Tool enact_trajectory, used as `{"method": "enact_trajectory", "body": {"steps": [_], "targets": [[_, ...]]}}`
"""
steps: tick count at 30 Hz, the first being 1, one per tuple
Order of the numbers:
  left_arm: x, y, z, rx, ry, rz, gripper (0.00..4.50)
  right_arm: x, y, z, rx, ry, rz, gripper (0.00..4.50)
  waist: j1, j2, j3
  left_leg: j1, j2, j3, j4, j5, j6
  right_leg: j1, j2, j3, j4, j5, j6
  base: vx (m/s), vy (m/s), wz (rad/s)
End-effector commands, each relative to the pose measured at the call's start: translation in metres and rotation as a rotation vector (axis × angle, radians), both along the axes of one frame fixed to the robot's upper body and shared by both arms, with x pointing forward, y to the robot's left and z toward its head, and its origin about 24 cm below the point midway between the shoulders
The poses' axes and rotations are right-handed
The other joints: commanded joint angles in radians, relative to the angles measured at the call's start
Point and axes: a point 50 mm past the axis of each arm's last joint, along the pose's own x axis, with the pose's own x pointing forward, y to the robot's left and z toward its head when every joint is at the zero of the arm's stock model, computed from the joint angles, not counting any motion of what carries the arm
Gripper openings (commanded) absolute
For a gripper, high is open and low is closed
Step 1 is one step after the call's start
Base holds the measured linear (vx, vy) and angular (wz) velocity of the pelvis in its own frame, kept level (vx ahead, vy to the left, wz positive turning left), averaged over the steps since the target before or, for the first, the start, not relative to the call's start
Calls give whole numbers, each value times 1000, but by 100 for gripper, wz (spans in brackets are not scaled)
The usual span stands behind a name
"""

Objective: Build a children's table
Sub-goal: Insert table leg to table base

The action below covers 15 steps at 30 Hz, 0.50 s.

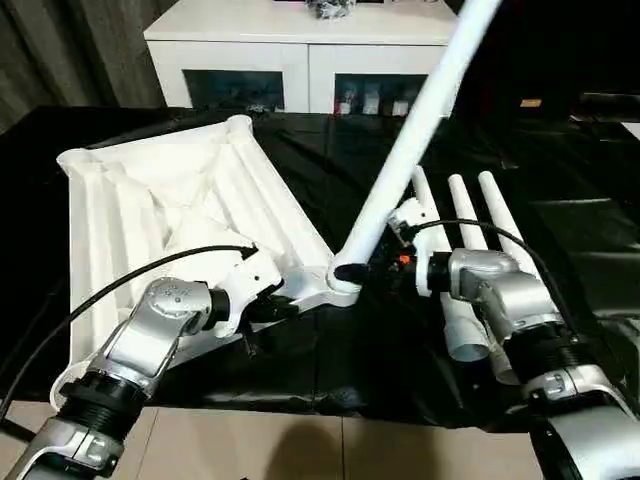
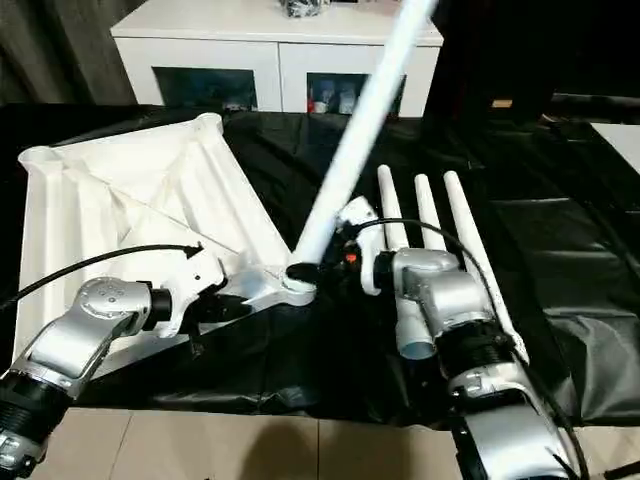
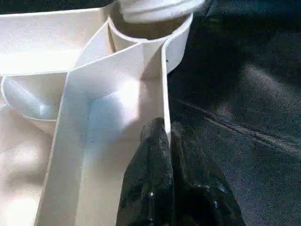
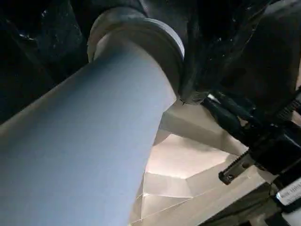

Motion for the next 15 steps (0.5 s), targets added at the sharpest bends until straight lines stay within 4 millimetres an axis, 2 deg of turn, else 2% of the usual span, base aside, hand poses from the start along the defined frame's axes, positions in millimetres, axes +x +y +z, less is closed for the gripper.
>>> {"method": "enact_trajectory", "body": {"steps": [1, 5, 11, 15], "targets": [[-2, -5, -4, 26, 15, -36, 0, -1, 4, -7, -55, 3, 7, 251, -1, -5, -65, 13, 33, -2, -58, -72, 64, 53, -55, 35, -46, 63, -292, 0, 0, 0], [-3, -6, -5, 24, 20, -40, 0, 1, 10, -11, -53, -5, -16, 251, -1, -4, -65, 13, 33, -2, -59, -78, 61, 54, -55, 35, -47, 63, -289, 0, 0, 0], [-3, -6, -5, 25, 24, -41, 0, 1, 8, -22, -86, 2, -52, 251, -10, -5, -60, 14, 34, -4, -64, -146, 29, 54, -57, 37, -55, -40, -277, 0, 0, 0], [-3, -5, -5, 27, 22, -39, 0, -2, 4, -29, -104, 5, -66, 251, -11, -4, -61, 14, 33, -4, -63, -140, 29, 54, -56, 38, -54, -23, -274, 0, 0, 0]]}}
